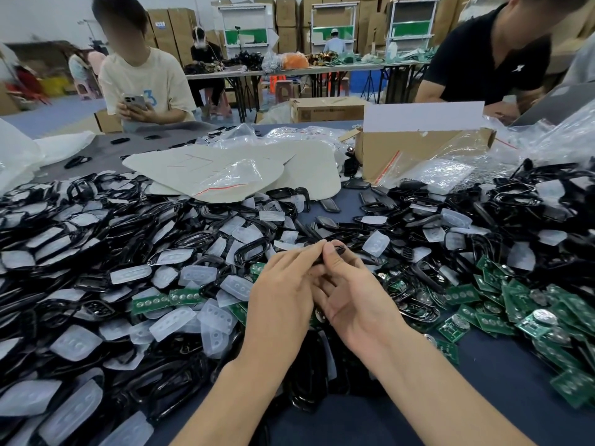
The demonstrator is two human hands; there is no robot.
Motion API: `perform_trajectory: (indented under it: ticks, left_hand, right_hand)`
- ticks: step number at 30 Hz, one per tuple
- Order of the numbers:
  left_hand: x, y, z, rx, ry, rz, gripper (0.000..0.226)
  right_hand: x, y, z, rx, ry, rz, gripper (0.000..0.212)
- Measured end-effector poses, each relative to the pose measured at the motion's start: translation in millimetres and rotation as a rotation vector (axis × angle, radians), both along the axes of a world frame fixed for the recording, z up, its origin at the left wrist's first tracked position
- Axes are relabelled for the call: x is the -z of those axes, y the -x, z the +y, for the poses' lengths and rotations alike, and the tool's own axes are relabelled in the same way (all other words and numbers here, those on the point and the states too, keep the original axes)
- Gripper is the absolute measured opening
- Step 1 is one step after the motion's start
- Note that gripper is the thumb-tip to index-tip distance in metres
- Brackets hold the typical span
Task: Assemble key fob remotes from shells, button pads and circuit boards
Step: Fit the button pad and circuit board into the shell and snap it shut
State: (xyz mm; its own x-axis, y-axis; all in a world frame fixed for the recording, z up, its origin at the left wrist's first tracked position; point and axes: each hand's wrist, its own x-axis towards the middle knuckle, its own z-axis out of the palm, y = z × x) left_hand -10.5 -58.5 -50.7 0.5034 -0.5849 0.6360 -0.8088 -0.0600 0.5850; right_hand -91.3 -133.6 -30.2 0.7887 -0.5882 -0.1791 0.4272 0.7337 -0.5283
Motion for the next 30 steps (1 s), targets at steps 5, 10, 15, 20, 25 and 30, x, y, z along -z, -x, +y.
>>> perform_trajectory:
  ticks: [5, 10, 15, 20, 25, 30]
  left_hand:
    - [-2.2, 0.2, 2.3, -0.027, 0.0, 0.008, 0.044]
    - [-3.6, 2.0, 1.6, -0.022, -0.019, 0.062, 0.041]
    - [-2.4, 2.5, 0.9, -0.021, -0.008, 0.072, 0.039]
    - [-1.1, 4.5, -0.4, -0.019, 0.001, 0.004, 0.036]
    - [-3.3, 5.9, 3.3, -0.067, 0.02, -0.074, 0.037]
    - [-10.3, 7.7, 4.9, -0.068, 0.038, -0.053, 0.041]
  right_hand:
    - [-2.2, -1.8, 3.3, 0.037, 0.077, 0.017, 0.049]
    - [-0.6, -1.8, 4.4, 0.068, 0.144, 0.047, 0.048]
    - [0.2, -1.8, 2.5, 0.07, 0.119, 0.031, 0.045]
    - [2.3, -2.3, 4.2, 0.08, 0.139, 0.031, 0.048]
    - [2.8, -2.7, 8.6, 0.094, 0.144, 0.037, 0.05]
    - [1.2, -1.9, 9.5, 0.092, 0.12, 0.032, 0.052]
